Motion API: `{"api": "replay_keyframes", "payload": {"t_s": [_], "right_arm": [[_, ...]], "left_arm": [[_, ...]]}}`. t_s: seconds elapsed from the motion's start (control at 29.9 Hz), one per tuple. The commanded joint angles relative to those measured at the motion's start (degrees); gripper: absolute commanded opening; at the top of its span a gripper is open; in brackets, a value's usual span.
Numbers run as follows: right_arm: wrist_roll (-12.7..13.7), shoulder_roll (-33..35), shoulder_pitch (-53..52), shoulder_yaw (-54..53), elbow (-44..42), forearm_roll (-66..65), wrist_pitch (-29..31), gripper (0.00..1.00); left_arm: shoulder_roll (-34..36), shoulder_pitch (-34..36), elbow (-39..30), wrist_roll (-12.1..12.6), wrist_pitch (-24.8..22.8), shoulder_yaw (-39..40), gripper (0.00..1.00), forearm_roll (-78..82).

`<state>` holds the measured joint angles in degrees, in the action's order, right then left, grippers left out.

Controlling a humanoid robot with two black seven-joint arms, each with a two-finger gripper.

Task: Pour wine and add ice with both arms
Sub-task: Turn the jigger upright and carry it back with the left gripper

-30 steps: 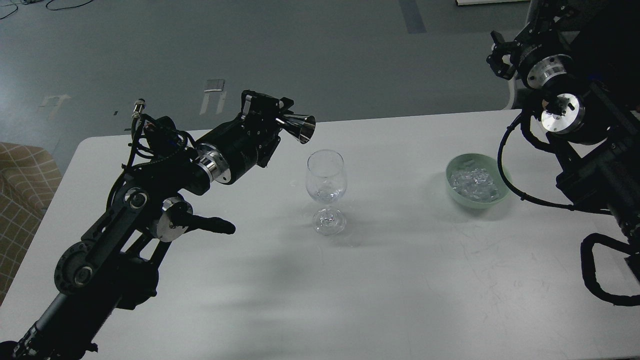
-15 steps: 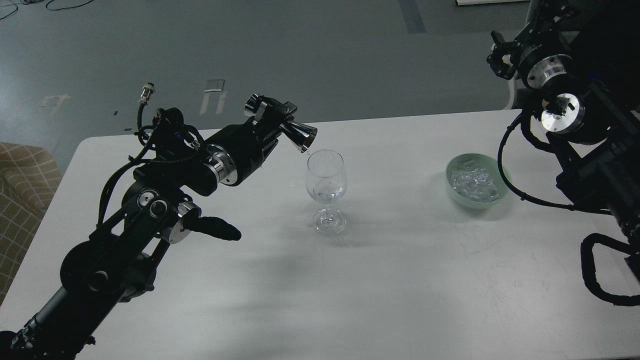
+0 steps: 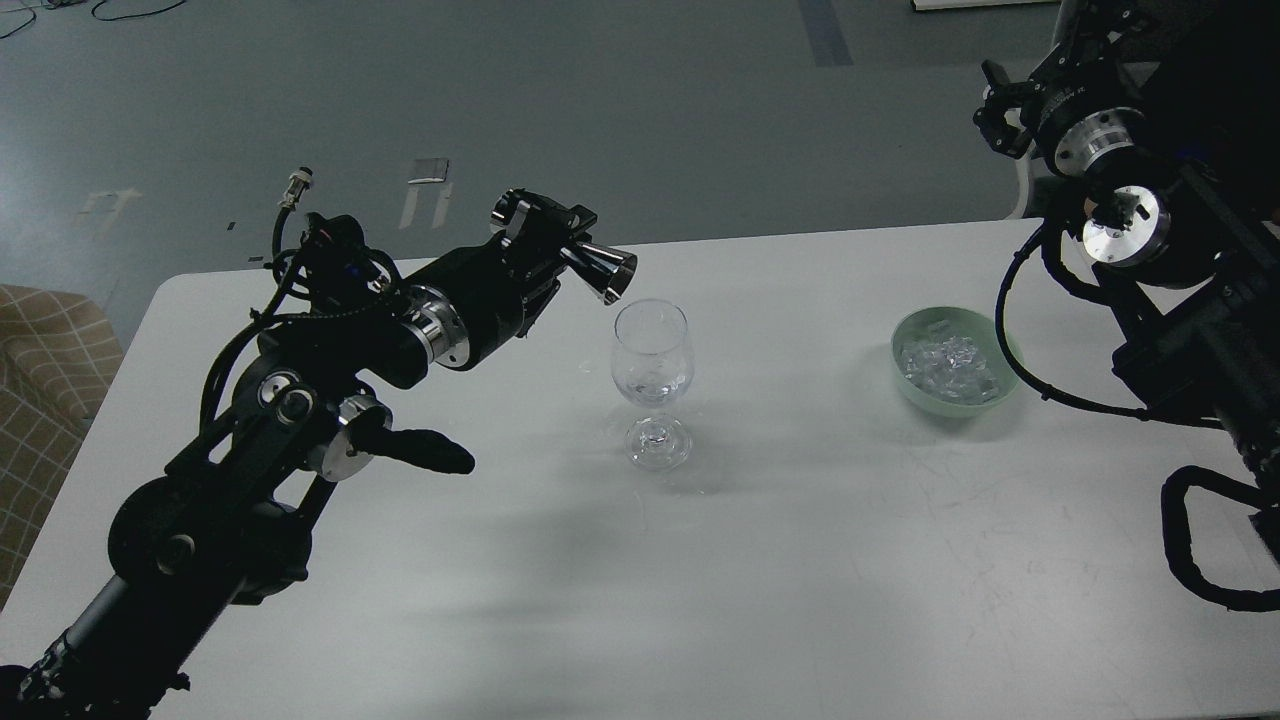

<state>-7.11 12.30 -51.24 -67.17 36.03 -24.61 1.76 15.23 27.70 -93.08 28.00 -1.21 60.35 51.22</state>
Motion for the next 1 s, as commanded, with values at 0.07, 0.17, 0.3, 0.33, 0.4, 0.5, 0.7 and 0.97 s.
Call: {"api": "replay_keyframes", "payload": {"t_s": [0.07,0.17,0.3,0.33,0.4,0.5,0.7,0.97], "right_arm": [[0.1,0.0,0.0,0.0,0.0,0.0,0.0,1.00],[0.1,0.0,0.0,0.0,0.0,0.0,0.0,1.00],[0.1,-0.2,0.1,0.0,0.0,0.0,0.0,1.00],[0.1,-0.2,0.1,0.1,0.0,0.0,0.0,1.00],[0.1,-0.3,0.1,0.1,0.0,0.0,-0.1,1.00],[0.1,-0.4,0.0,0.1,0.0,0.0,-0.4,1.00],[0.3,-0.3,0.2,0.1,0.0,0.0,-0.5,1.00],[0.3,-0.3,0.2,0.1,0.0,0.0,-0.5,1.00]], "left_arm": [[-0.2,-0.6,-0.3,0.0,5.3,9.1,0.00,-24.6],[-0.6,-3.3,-0.3,0.0,6.4,15.2,0.00,-32.1],[-2.5,-7.9,-0.3,0.0,6.4,20.8,0.00,-35.1],[-3.5,-10.0,-0.3,0.0,6.5,23.2,0.00,-36.5],[-6.0,-13.2,-0.3,0.0,6.5,26.6,0.00,-38.5],[-9.4,-17.6,-0.3,0.0,6.3,30.9,0.00,-40.7],[-12.0,-23.8,0.1,-2.2,5.9,33.2,0.00,-43.7],[-12.2,-26.2,5.1,-6.6,5.3,33.7,0.00,-44.9]]}}
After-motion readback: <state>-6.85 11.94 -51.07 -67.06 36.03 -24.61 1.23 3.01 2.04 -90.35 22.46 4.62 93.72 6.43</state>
